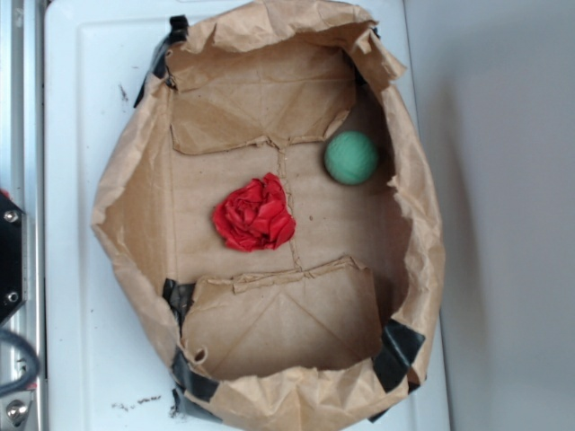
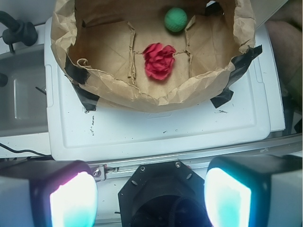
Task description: Grab the red paper.
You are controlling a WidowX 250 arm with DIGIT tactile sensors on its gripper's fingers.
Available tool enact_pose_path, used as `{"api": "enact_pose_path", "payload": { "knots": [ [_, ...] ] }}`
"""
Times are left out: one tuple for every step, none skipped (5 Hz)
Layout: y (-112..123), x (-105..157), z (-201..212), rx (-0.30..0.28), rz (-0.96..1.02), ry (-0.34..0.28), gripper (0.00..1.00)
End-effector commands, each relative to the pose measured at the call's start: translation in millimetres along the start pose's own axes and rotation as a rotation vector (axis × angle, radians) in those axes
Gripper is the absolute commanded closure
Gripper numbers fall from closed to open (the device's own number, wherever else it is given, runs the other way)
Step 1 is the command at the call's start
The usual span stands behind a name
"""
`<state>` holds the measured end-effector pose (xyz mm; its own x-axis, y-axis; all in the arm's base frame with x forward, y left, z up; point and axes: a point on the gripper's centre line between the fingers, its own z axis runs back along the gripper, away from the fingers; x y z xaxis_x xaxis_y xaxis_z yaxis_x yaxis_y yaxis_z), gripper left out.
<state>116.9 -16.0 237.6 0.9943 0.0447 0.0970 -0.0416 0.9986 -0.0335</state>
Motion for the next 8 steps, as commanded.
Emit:
{"api": "enact_pose_path", "payload": {
  "knots": [
    [0,0,0,0.000,0.000,0.000,0.00],
    [6,50,-5,-0.047,0.035,-0.023,0.00],
    [19,99,-26,-0.048,0.069,-0.020,0.00],
    [33,131,-52,-0.043,0.090,-0.018,0.00],
    [43,154,-103,-0.025,0.049,-0.039,0.00],
    [40,149,-153,-0.003,-0.022,-0.024,0.00],
    [45,153,-188,0.010,-0.033,0.018,0.00],
    [42,138,-231,0.038,-0.044,0.093,0.00]
  ]
}}
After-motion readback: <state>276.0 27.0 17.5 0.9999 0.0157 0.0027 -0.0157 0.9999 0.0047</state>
